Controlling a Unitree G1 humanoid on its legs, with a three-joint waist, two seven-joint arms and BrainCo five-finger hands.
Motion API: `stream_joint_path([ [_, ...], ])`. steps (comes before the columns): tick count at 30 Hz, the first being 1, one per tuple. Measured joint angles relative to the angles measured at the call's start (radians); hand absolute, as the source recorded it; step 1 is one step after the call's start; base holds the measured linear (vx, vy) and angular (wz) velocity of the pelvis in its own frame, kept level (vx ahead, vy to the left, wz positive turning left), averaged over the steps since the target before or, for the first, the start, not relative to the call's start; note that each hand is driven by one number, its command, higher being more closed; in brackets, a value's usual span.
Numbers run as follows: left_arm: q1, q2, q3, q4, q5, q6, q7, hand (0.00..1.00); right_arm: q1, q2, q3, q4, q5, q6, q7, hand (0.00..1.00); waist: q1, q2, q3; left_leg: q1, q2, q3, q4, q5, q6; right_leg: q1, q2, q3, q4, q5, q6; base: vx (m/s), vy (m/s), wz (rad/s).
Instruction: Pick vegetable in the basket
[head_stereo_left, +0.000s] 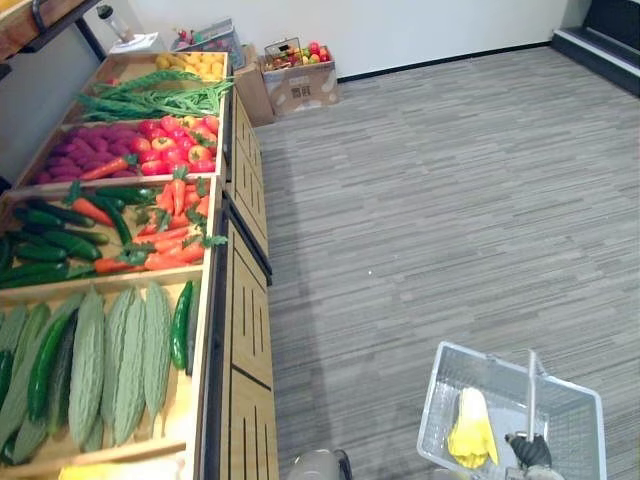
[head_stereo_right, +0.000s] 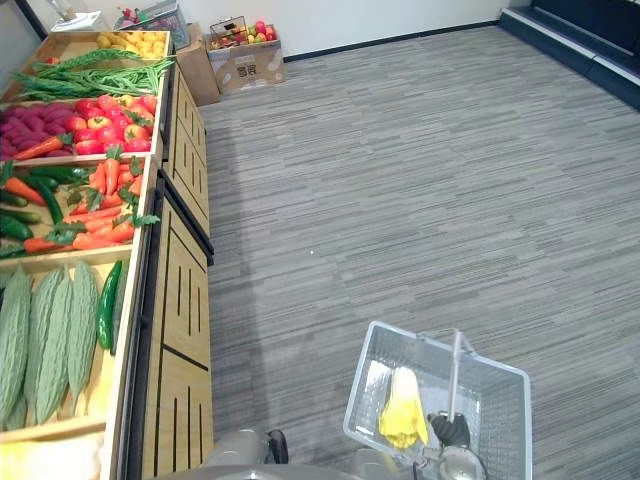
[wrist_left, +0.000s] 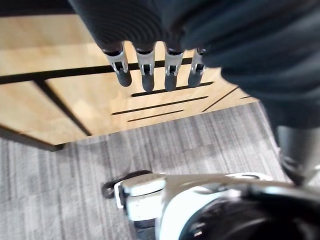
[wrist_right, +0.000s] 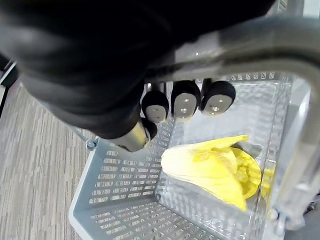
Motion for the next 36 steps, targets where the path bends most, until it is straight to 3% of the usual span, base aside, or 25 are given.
stream_joint_path([
  [2, -0.033, 0.023, -0.017, -0.005, 0.001, -0.001, -0.006, 0.00, -0.005, 0.007, -0.004, -0.001, 0.000, -0.001, -0.007, 1.00, -0.006, -0.025, -0.002, 0.053, -0.033, 0.014, -0.038, -0.005, 0.012, -0.096, -0.048, -0.002, 0.240, 0.020, 0.026, 0.36, 0.167, -0.01],
  [3, -0.044, 0.047, -0.033, -0.009, 0.003, -0.001, -0.009, 0.00, -0.008, 0.010, -0.003, -0.002, 0.000, -0.001, -0.022, 1.00, -0.010, -0.055, -0.003, 0.100, -0.056, 0.021, -0.061, -0.016, 0.029, -0.171, -0.095, -0.019, 0.423, 0.080, 0.021, 0.25, 0.123, -0.03],
  [4, -0.045, 0.059, -0.040, -0.010, 0.003, 0.000, -0.009, 0.00, -0.008, 0.011, -0.003, -0.008, 0.000, -0.002, -0.028, 1.00, -0.016, -0.068, -0.004, 0.129, -0.066, 0.020, -0.076, -0.021, 0.036, -0.205, -0.121, -0.034, 0.516, 0.139, 0.007, 0.41, 0.141, 0.00],
  [5, -0.043, 0.065, -0.059, -0.014, 0.000, 0.005, -0.005, 0.00, -0.008, 0.008, -0.003, -0.022, 0.002, -0.005, -0.039, 1.00, -0.037, -0.055, -0.007, 0.195, -0.062, 0.016, -0.117, -0.029, 0.049, -0.278, -0.148, -0.048, 0.673, 0.294, 0.009, 0.34, 0.083, -0.03],
  [8, -0.065, 0.076, -0.069, -0.026, -0.012, 0.032, 0.008, 0.00, -0.016, 0.019, 0.012, -0.047, 0.002, -0.029, -0.037, 1.00, -0.052, -0.066, -0.002, 0.275, -0.037, 0.004, -0.164, -0.033, 0.056, -0.399, -0.148, -0.106, 0.807, 0.221, -0.056, 0.33, 0.023, 0.03],
  [10, -0.073, 0.079, -0.064, -0.039, -0.020, 0.040, 0.018, 0.00, -0.013, 0.021, 0.028, -0.056, 0.000, -0.041, -0.039, 1.00, -0.060, -0.061, 0.011, 0.331, 0.007, -0.004, -0.163, -0.033, 0.055, -0.438, -0.112, -0.204, 0.698, 0.183, -0.090, 0.37, -0.087, 0.17],
  [11, -0.072, 0.075, -0.055, -0.046, -0.020, 0.042, 0.018, 0.00, -0.005, 0.022, 0.041, -0.057, 0.000, -0.043, -0.039, 1.00, -0.058, -0.061, 0.012, 0.345, 0.024, -0.006, -0.154, -0.033, 0.055, -0.437, -0.088, -0.229, 0.574, 0.182, -0.091, 0.29, -0.105, 0.24],
  [12, -0.073, 0.067, -0.031, -0.051, -0.018, 0.043, 0.017, 0.00, 0.005, 0.032, 0.043, -0.057, 0.000, -0.043, -0.041, 1.00, -0.057, -0.063, 0.013, 0.361, 0.035, -0.012, -0.149, -0.033, 0.055, -0.414, -0.052, -0.237, 0.336, 0.201, -0.077, 0.49, -0.211, 0.46],
  [13, -0.065, 0.061, -0.007, -0.060, -0.016, 0.042, 0.015, 0.00, 0.025, 0.048, 0.040, -0.058, -0.002, -0.046, -0.044, 1.00, -0.057, -0.078, 0.011, 0.376, 0.025, -0.027, -0.141, -0.038, 0.044, -0.369, -0.024, -0.220, 0.050, 0.300, -0.079, 0.46, -0.213, 0.50],
  [14, -0.060, 0.061, 0.011, -0.066, -0.013, 0.041, 0.015, 0.00, 0.035, 0.053, 0.041, -0.058, -0.005, -0.048, -0.044, 1.00, -0.057, -0.089, 0.013, 0.388, 0.018, -0.038, -0.134, -0.048, 0.020, -0.354, -0.018, -0.204, -0.044, 0.406, -0.123, 0.53, -0.187, 0.19],
  [15, -0.065, 0.014, 0.034, -0.050, -0.012, 0.049, 0.013, 0.00, 0.014, 0.043, 0.035, -0.054, -0.011, -0.038, -0.045, 1.00, -0.044, -0.026, 0.016, 0.375, 0.072, -0.034, -0.099, -0.066, -0.014, -0.330, 0.033, -0.205, -0.054, 0.415, -0.134, 0.39, -0.100, -0.02],
  [17, -0.060, -0.011, 0.043, -0.055, -0.012, 0.037, 0.003, 0.00, -0.005, 0.058, 0.024, -0.062, -0.012, -0.038, -0.048, 1.00, -0.040, -0.006, 0.018, 0.370, 0.074, -0.036, -0.099, -0.068, -0.017, -0.331, 0.035, -0.193, -0.047, 0.383, -0.132, 0.33, -0.088, 0.04],
  [18, -0.062, -0.019, 0.046, -0.062, -0.010, 0.034, -0.001, 0.00, -0.013, 0.063, 0.007, -0.074, -0.012, -0.032, -0.056, 1.00, -0.043, -0.003, 0.020, 0.388, 0.073, -0.042, -0.131, -0.018, -0.018, -0.336, 0.028, -0.195, -0.005, 0.350, -0.126, 0.28, -0.104, 0.35],
  [20, -0.064, -0.022, 0.061, -0.066, -0.008, 0.032, -0.004, 0.00, -0.011, 0.068, 0.006, -0.081, -0.010, -0.019, -0.063, 1.00, -0.040, -0.005, 0.019, 0.409, 0.080, -0.069, -0.123, 0.001, -0.028, -0.332, 0.014, -0.213, 0.059, 0.293, -0.117, 0.23, -0.107, 0.31],
  [21, -0.063, -0.027, 0.084, -0.063, -0.008, 0.032, -0.002, 0.00, -0.008, 0.069, 0.009, -0.080, -0.011, -0.016, -0.063, 1.00, -0.025, -0.018, 0.022, 0.414, 0.080, -0.073, -0.089, 0.003, -0.030, -0.322, 0.004, -0.216, 0.085, 0.259, -0.111, 0.17, -0.106, 0.09],
  [25, -0.028, -0.030, 0.104, -0.061, -0.004, 0.019, 0.003, 0.00, -0.001, 0.078, 0.043, -0.072, -0.012, 0.005, -0.057, 1.00, -0.023, -0.027, 0.013, 0.323, 0.122, -0.093, 0.161, 0.041, -0.038, -0.251, 0.021, -0.246, 0.057, 0.201, -0.109, 0.15, -0.084, 0.16],
  [26, -0.021, -0.026, 0.102, -0.057, -0.003, 0.015, 0.004, 0.00, 0.002, 0.082, 0.045, -0.060, -0.013, 0.010, -0.054, 1.00, -0.021, -0.020, 0.008, 0.229, 0.158, -0.107, 0.323, 0.143, -0.032, -0.217, 0.034, -0.261, 0.009, 0.204, -0.106, 0.09, -0.088, 0.13],
  [28, -0.021, -0.023, 0.099, -0.040, -0.010, 0.013, 0.009, 0.00, 0.013, 0.075, 0.060, -0.059, -0.034, 0.011, -0.040, 1.00, -0.020, -0.027, 0.001, 0.160, 0.189, -0.116, 0.441, 0.273, -0.057, -0.179, 0.045, -0.267, -0.024, 0.201, -0.108, 0.20, -0.079, 0.16],
  [29, -0.020, -0.017, 0.093, -0.035, -0.011, 0.013, 0.018, 0.00, 0.019, 0.071, 0.073, -0.053, -0.042, 0.017, -0.037, 1.00, -0.018, -0.021, 0.002, 0.133, 0.216, -0.114, 0.494, 0.395, -0.051, -0.136, 0.062, -0.273, -0.063, 0.194, -0.120, 0.30, -0.085, 0.18],
  [30, -0.027, -0.017, 0.080, -0.023, -0.013, 0.012, 0.022, 0.00, 0.020, 0.063, 0.072, -0.051, -0.047, 0.020, -0.036, 1.00, -0.015, -0.022, 0.005, 0.082, 0.233, -0.115, 0.585, 0.376, -0.051, -0.104, 0.069, -0.281, -0.095, 0.189, -0.128, 0.25, -0.097, 0.16],
  [31, -0.033, -0.015, 0.077, -0.022, -0.012, 0.013, 0.022, 0.00, 0.019, 0.058, 0.072, -0.049, -0.047, 0.022, -0.036, 1.00, -0.014, -0.018, 0.006, 0.051, 0.239, -0.113, 0.634, 0.294, -0.046, -0.091, 0.068, -0.284, -0.101, 0.186, -0.132, 0.26, -0.088, 0.26],
  [32, -0.041, -0.017, 0.067, -0.023, -0.012, 0.016, 0.021, 0.00, 0.019, 0.045, 0.069, -0.041, -0.047, 0.027, -0.037, 1.00, -0.014, -0.011, 0.010, 0.006, 0.232, -0.099, 0.661, 0.163, -0.041, -0.054, 0.063, -0.296, -0.127, 0.187, -0.135, 0.24, -0.067, 0.23],
  [33, -0.044, -0.017, 0.062, -0.026, -0.013, 0.018, 0.021, 0.00, 0.020, 0.037, 0.062, -0.034, -0.047, 0.030, -0.037, 1.00, -0.007, -0.010, 0.011, -0.019, 0.216, -0.074, 0.621, 0.097, -0.049, -0.028, 0.049, -0.309, -0.143, 0.187, -0.133, 0.27, -0.046, 0.35],
  [34, -0.043, -0.013, 0.048, -0.041, -0.011, 0.023, 0.026, 0.00, 0.022, 0.035, 0.039, -0.034, -0.048, 0.030, -0.039, 1.00, -0.001, -0.013, 0.012, -0.036, 0.175, -0.017, 0.453, 0.057, -0.055, 0.004, 0.022, -0.331, -0.156, 0.190, -0.115, 0.20, -0.011, 0.31],
  [36, -0.043, -0.013, 0.038, -0.048, -0.009, 0.030, 0.036, 0.00, 0.022, 0.027, 0.032, -0.036, -0.048, 0.030, -0.041, 1.00, -0.001, -0.009, 0.014, -0.043, 0.135, 0.045, 0.244, 0.060, -0.058, 0.029, 0.005, -0.352, -0.166, 0.173, -0.099, 0.15, 0.037, 0.40],
])
